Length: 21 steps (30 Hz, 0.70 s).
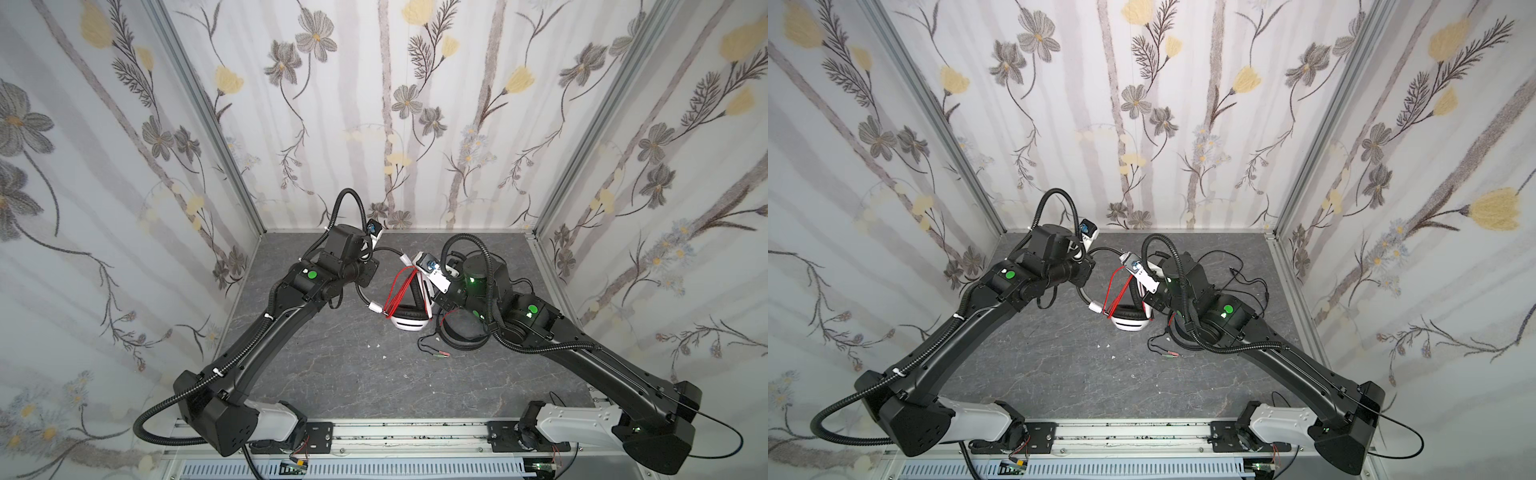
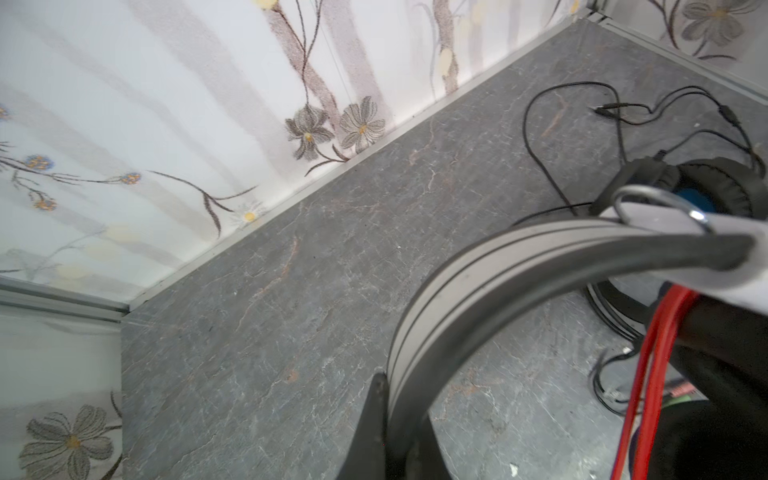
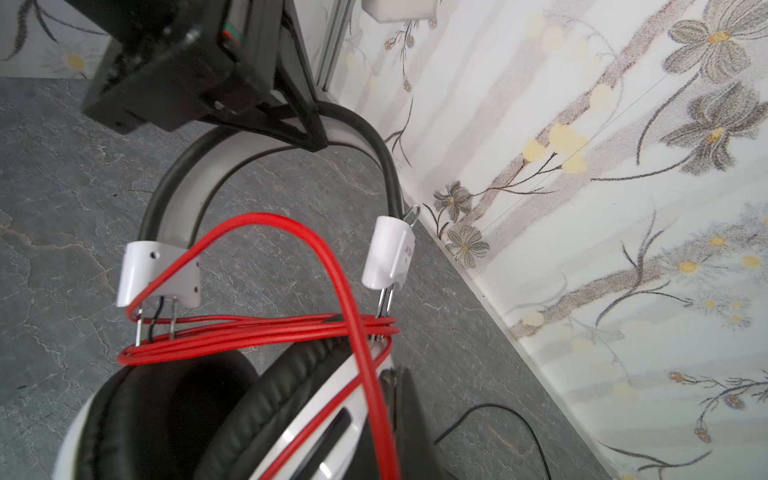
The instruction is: Wrap the headphones
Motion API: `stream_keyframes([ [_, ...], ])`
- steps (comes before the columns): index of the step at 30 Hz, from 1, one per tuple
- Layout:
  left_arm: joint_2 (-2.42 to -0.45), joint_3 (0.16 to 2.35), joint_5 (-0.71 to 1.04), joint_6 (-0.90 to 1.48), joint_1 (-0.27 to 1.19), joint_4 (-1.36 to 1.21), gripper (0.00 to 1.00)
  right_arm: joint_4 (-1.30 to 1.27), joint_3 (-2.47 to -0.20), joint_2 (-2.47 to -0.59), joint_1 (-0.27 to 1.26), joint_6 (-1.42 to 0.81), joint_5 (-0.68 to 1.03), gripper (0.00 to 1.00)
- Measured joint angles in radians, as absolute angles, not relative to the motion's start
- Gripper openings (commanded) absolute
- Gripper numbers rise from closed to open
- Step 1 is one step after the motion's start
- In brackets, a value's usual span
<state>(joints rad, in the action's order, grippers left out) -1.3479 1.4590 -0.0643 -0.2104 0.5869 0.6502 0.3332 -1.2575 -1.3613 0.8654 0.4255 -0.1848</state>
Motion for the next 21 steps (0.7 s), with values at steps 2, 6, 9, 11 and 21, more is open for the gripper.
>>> stream_keyframes([
  [2,-1.32,1.458,-0.03,-0.207,0.589,0.676,0.0,0.332,-1.244,-1.355,0.85,0.419,-0.163,0.04],
  [6,-1.277,1.464,0.009,-0.205,0.59,0.715,0.0,0.315,-1.216,-1.326,0.784,0.388,-0.128,0.06],
  [9,-1.272,1.482,0.037,-0.201,0.591,0.733,0.0,0.299,-1.193,-1.304,0.734,0.362,-0.096,0.07],
  [11,-1.272,1.493,0.052,-0.197,0.592,0.74,0.0,0.287,-1.177,-1.296,0.712,0.345,-0.068,0.08],
  [21,-1.271,1.555,0.173,-0.125,0.595,0.755,0.0,0.198,-1.099,-1.293,0.614,0.262,0.021,0.2],
])
